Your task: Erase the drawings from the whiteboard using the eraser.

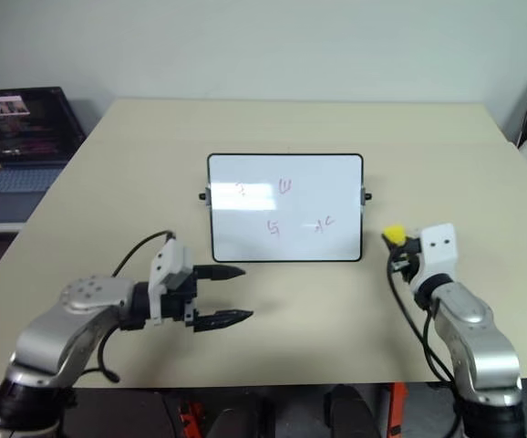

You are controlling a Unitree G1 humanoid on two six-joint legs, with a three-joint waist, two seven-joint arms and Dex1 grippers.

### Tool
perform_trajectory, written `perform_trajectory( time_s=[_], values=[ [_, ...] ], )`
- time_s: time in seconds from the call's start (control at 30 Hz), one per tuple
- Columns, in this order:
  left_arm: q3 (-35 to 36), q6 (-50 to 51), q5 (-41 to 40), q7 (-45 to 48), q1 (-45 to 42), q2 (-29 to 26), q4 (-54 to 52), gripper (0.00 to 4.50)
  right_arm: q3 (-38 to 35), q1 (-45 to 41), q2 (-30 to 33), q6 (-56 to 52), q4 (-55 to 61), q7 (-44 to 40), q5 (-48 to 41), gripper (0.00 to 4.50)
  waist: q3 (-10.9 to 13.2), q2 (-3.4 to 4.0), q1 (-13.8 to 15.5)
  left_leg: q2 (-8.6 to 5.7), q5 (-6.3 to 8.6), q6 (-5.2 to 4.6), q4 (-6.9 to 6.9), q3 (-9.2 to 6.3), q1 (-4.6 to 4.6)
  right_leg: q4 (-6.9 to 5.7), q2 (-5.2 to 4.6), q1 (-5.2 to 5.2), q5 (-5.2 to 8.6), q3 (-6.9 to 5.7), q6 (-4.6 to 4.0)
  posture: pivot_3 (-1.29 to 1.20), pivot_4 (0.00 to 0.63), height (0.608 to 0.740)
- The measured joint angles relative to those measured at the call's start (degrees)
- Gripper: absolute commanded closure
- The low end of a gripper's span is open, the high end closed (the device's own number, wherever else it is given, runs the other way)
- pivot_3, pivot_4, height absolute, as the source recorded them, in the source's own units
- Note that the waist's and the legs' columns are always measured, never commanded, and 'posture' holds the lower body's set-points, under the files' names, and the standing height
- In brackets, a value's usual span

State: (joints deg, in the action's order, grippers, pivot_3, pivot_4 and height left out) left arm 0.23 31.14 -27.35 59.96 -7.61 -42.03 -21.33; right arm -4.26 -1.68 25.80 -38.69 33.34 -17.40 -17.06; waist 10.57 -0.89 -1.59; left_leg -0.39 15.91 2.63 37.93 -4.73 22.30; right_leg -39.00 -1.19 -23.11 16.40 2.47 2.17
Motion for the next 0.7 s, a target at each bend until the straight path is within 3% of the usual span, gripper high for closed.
perform_trajectory(
  time_s=[0.17,0.3,0.53,0.7],
  values=[
    [-0.5,-1.1,1.9,-4.2,-3.5,2.1,-0.1,0.00,9.9,-4.7,1.3,1.8,1.8,-4.9,1.8,3.41,0.0,-0.08,-0.2,-0.03,-0.04,-0.03,0.04,0.07,-0.59,0.06,0.12,0.56,-0.07,0.02,0.08,0.00,0.150,0.740],
    [-1.5,-1.5,1.9,-3.9,-4.6,2.3,0.7,0.00,14.4,-13.6,-0.1,4.3,-6.7,-2.9,8.4,3.41,0.0,-0.09,-0.6,-0.01,-0.04,-0.03,-0.02,0.14,-0.91,0.06,0.16,0.82,-0.07,0.06,0.06,0.00,0.150,0.740],
    [-2.6,-1.8,2.0,-1.9,-4.4,1.8,1.5,0.00,17.3,-20.1,-1.6,10.2,-20.3,0.0,17.1,3.41,0.0,-0.10,-0.2,-0.04,-0.02,-0.02,-0.06,0.07,-0.69,0.11,0.06,0.71,-0.07,0.01,0.01,0.00,0.150,0.740],
    [-3.2,-1.9,2.1,-1.8,-4.4,1.8,1.5,0.00,20.7,-20.2,1.8,11.1,-20.5,-5.9,19.5,3.42,0.0,-0.12,-0.3,-0.03,-0.02,-0.03,-0.04,0.05,-0.85,0.12,0.04,0.84,-0.07,0.00,0.02,0.00,0.150,0.740]
  ],
)
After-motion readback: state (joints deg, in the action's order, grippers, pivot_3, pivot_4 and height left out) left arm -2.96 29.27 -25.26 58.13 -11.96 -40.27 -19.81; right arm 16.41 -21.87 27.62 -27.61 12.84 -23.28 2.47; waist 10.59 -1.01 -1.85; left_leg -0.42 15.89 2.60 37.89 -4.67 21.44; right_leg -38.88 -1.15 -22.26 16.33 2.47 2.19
